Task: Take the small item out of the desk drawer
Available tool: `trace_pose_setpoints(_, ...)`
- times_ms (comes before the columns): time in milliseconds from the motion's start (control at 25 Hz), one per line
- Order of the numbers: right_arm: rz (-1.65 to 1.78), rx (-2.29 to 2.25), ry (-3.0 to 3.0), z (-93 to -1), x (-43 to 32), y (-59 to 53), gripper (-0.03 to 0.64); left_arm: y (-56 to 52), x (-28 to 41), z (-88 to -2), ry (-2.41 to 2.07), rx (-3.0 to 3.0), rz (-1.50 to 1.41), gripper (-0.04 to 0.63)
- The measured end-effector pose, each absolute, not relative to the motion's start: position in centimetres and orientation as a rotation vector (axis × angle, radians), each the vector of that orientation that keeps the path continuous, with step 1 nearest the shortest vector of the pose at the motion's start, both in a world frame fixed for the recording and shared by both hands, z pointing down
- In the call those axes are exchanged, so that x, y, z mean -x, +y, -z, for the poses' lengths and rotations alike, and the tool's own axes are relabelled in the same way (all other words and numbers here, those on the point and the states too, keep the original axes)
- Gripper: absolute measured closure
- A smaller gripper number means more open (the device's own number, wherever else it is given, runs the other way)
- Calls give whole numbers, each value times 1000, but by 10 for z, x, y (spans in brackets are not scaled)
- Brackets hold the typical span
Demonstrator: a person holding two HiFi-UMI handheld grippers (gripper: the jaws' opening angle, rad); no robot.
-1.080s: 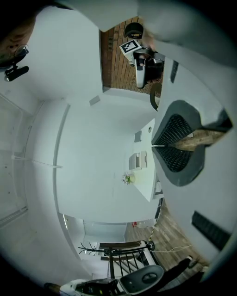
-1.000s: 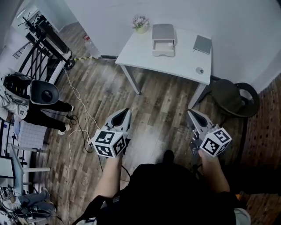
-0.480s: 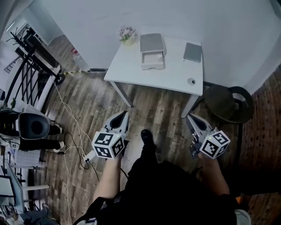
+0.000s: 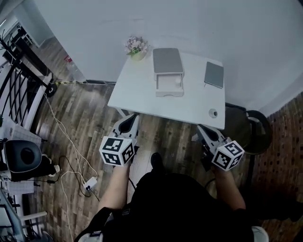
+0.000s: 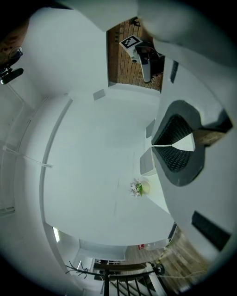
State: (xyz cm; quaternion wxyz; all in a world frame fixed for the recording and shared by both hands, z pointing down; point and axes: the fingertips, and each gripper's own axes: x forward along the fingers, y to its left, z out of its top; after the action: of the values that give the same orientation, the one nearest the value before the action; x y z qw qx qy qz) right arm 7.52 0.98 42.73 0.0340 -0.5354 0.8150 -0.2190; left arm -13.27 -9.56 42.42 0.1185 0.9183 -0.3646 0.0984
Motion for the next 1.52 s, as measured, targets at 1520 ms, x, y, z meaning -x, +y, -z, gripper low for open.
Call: trace_pose_setpoints(1520, 890, 1376, 2962, -500, -174, -290, 621, -333, -19, -482, -1130, -2481, -383, 578)
